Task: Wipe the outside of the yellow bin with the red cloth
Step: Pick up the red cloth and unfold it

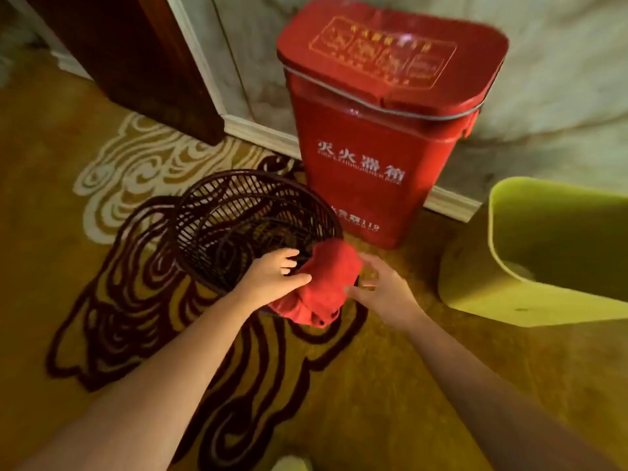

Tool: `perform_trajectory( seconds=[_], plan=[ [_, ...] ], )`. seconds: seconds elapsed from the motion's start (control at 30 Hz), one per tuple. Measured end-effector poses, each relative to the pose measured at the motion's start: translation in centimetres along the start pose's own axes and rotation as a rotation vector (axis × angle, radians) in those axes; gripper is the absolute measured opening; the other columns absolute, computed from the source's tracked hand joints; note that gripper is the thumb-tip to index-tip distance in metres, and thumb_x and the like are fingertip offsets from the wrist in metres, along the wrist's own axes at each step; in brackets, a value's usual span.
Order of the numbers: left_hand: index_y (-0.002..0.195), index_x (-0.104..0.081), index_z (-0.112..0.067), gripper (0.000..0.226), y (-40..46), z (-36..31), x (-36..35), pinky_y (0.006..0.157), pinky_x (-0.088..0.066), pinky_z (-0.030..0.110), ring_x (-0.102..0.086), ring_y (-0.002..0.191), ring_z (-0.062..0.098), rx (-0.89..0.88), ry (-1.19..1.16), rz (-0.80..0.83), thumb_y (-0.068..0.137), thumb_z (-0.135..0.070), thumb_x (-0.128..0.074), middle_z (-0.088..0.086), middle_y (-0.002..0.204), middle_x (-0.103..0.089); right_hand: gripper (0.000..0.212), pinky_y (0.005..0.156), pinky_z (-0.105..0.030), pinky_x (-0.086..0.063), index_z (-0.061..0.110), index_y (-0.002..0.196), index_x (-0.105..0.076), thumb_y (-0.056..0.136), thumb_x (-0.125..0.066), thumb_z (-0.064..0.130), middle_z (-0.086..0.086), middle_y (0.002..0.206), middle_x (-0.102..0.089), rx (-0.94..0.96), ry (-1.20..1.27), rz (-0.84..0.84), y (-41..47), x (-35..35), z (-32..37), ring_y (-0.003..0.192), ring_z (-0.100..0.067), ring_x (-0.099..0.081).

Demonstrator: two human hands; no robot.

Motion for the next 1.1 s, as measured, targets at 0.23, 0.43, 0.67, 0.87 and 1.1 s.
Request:
perform_trajectory(
  seconds=[0.23,0.43,0.67,0.87,1.1],
  plan=[
    [0.115,-0.058,-0.014,0.059,7.7,3.1,-5.4,0.083,-0.049,0.015,-0.063,0.089,-0.002,-0.149,-0.044,0.068,0.062,-0.033,-0.078,-0.005,0.104,-0.067,0.065,0.095,-0.04,-0.051,0.021,0.129,-0.052,0.07,-0.078,0.027,-0.003,0.128,-0.061,0.031,0.372,-0.201,6.7,-4.8,-7.3,0.109,-0.012,-0.06],
    [0.113,-0.06,-0.014,0.051,5.3,2.0,-4.7,0.079,-0.048,0.016,-0.062,0.085,0.001,-0.176,-0.183,0.009,0.065,-0.013,-0.077,-0.002,0.101,-0.066,0.055,0.085,-0.043,-0.056,0.021,0.124,-0.057,0.073,-0.076,0.017,-0.004,0.129,-0.058,0.017,0.554,-0.225,5.3,-5.2,-7.1,0.11,-0.023,-0.062],
    [0.112,-0.06,-0.011,0.05,4.1,-0.2,-3.3,0.067,-0.051,0.011,-0.066,0.076,0.001,-0.259,-0.399,0.017,0.064,-0.002,-0.072,0.002,0.1,-0.069,0.052,0.076,-0.032,-0.052,0.03,0.117,-0.059,0.074,-0.071,0.003,-0.004,0.115,-0.064,0.238,0.683,-0.321,3.8,-2.2,-4.2,0.077,-0.01,-0.062],
    [0.094,-0.071,-0.025,0.033,1.7,-5.3,-6.5,0.069,-0.053,0.018,-0.068,0.084,0.008,-0.403,-0.732,0.301,0.066,-0.008,-0.067,-0.006,0.087,-0.076,0.092,0.077,-0.026,-0.056,0.028,0.136,-0.041,0.053,-0.08,0.027,-0.005,0.12,-0.063,0.272,0.952,-0.146,0.7,3.7,-3.0,0.098,-0.012,-0.068],
    [0.101,-0.065,-0.015,0.04,1.7,-6.7,-14.4,0.069,-0.055,0.019,-0.069,0.074,0.009,-0.319,-0.775,0.381,0.062,-0.007,-0.064,-0.001,0.082,-0.076,0.045,0.065,-0.027,-0.057,0.021,0.104,-0.067,0.06,-0.072,0.011,0.0,0.087,-0.077,0.274,0.979,-0.116,-4.6,7.7,-9.1,0.078,-0.012,-0.071]
  ],
)
Point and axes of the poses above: each hand's wrist, its own y-axis towards the middle knuckle, its own x-axis out of the back of the hand, z = x × y, the point moved 5 cm from there along y, towards the middle knuckle
